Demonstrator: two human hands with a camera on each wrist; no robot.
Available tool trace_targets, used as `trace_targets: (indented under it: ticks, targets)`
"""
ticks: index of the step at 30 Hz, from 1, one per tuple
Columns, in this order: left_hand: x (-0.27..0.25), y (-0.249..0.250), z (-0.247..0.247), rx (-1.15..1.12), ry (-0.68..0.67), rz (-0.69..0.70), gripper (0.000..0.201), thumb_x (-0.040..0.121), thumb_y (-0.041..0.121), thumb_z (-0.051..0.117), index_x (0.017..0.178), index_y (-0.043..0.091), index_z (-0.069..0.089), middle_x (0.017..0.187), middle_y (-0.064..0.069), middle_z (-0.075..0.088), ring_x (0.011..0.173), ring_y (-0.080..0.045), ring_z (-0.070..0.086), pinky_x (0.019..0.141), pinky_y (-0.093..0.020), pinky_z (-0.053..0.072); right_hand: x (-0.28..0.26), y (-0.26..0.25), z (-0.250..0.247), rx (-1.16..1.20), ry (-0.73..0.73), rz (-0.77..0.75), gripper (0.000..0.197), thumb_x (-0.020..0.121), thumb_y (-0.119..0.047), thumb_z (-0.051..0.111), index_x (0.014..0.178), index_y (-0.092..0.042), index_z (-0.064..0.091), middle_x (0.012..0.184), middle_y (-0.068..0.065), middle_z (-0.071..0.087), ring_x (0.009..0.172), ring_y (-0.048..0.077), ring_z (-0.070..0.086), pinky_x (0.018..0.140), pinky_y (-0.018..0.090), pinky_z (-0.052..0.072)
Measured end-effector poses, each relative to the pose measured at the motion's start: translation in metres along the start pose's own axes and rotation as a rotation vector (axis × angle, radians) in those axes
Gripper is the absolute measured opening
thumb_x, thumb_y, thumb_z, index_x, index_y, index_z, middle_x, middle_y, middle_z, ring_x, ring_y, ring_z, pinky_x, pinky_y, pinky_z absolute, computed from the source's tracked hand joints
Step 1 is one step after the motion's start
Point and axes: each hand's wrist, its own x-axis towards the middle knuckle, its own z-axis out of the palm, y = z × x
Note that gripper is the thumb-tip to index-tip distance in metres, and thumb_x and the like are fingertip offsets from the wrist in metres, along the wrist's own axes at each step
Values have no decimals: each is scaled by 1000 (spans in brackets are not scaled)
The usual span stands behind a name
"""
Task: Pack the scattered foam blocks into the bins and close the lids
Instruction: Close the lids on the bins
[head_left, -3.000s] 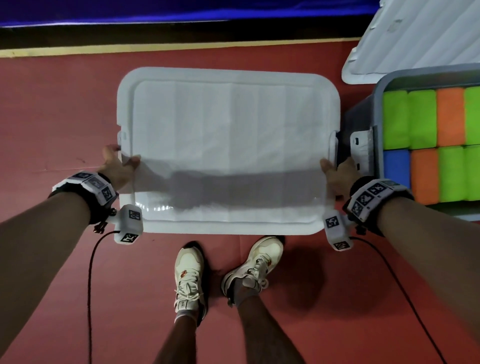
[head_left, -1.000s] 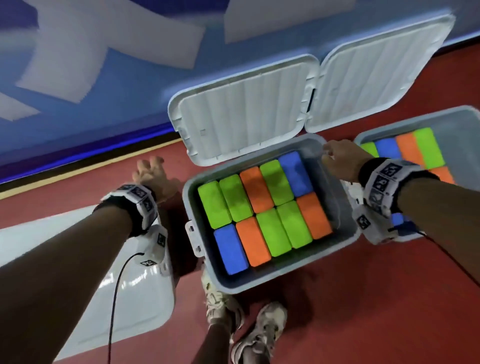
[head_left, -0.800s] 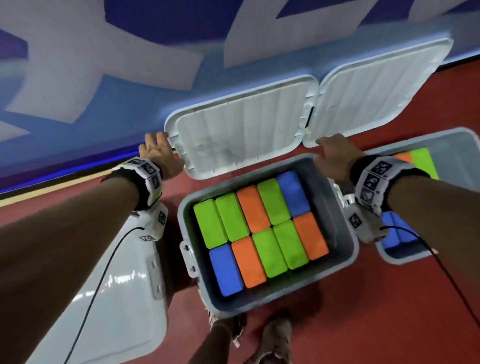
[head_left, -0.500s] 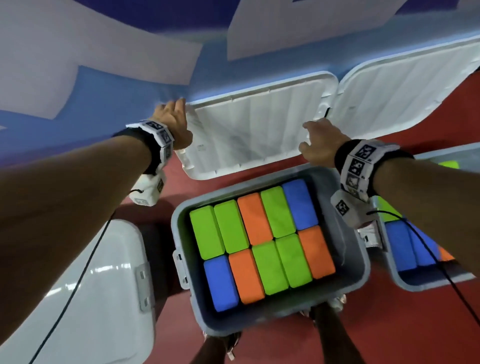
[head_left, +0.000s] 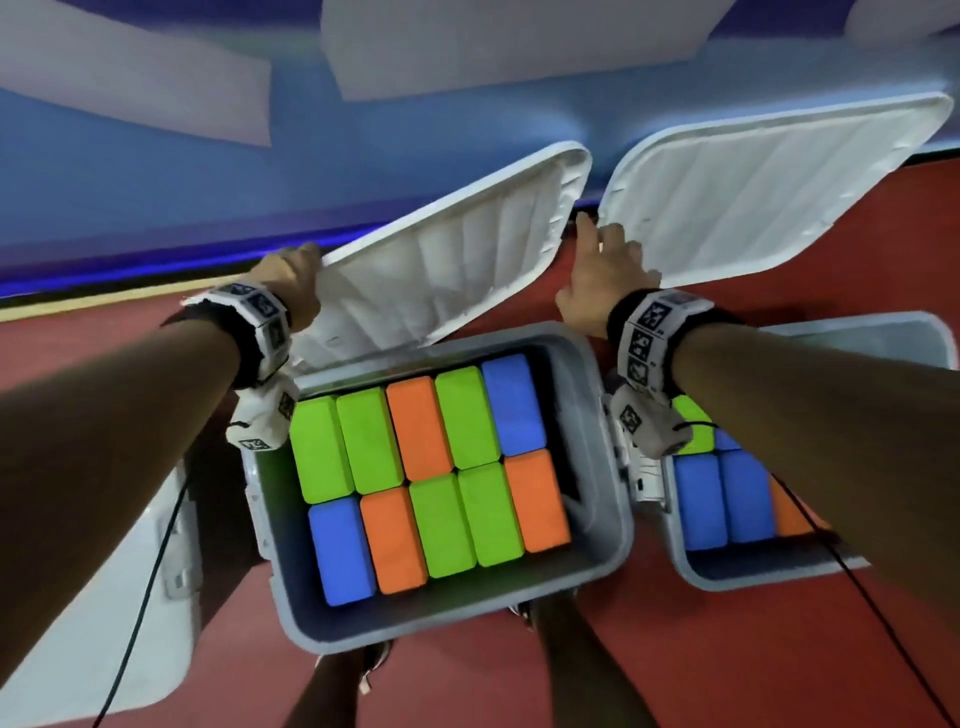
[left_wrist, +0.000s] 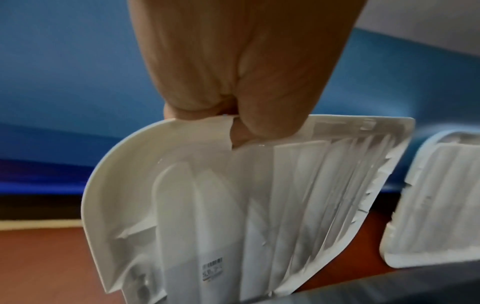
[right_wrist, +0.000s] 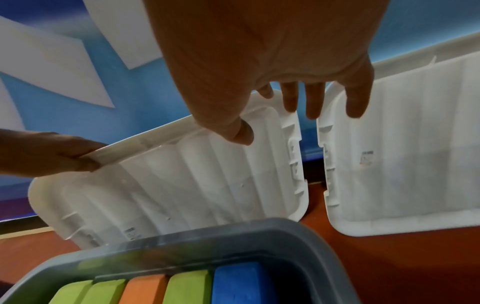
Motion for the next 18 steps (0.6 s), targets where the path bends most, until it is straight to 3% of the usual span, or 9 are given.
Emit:
trace_targets:
  ticks: [3,6,9,11,14,18]
  targets:
    - [-17,-6,-6,-35,64,-4,49,81,-5,51,129,6,49,133,-20,49,127,-37,45,98,-44,40,11,2,-18,-102,135,-114,93,81,-22,64,154,-29,6,153,5,17,136,33,25,107,60,28]
    - [-45,-7,-21,-33,141,-41,47,79,1,50,120,22,55,128,-11,46,123,-34,43,94,-55,35,16,1,-38,-247,208,-191,106,74,-20,69,154,-33,1,155,8,14,140,35,20,111,67,13]
    - [-87,-6,-38,12,190,-20,44,80,1,52,118,23,56,120,-13,45,117,-35,41,90,-54,34,5,-8,-60,-343,133,-192,112,69,-29,77,153,-35,3,150,12,22,136,40,27,106,71,17]
    - [-115,-11,-42,-18,225,-22,45,80,0,50,118,22,57,120,-14,45,117,-36,42,89,-56,35,-11,-13,-69,-323,65,-258,99,69,-31,78,146,-31,15,139,13,35,128,40,38,101,69,26]
    - [-160,-29,-34,-117,198,-45,40,82,8,53,118,26,57,122,-13,46,121,-36,43,89,-57,37,-47,-15,-68,-325,90,-449,61,72,-29,70,120,-20,32,118,13,51,111,35,53,91,58,38]
    - [-212,-36,7,-175,169,-14,37,81,9,56,111,30,57,113,-6,48,112,-33,46,81,-46,35,-94,-8,-41,-384,-23,-486,45,75,-32,64,108,-17,38,118,13,57,110,36,55,86,48,44]
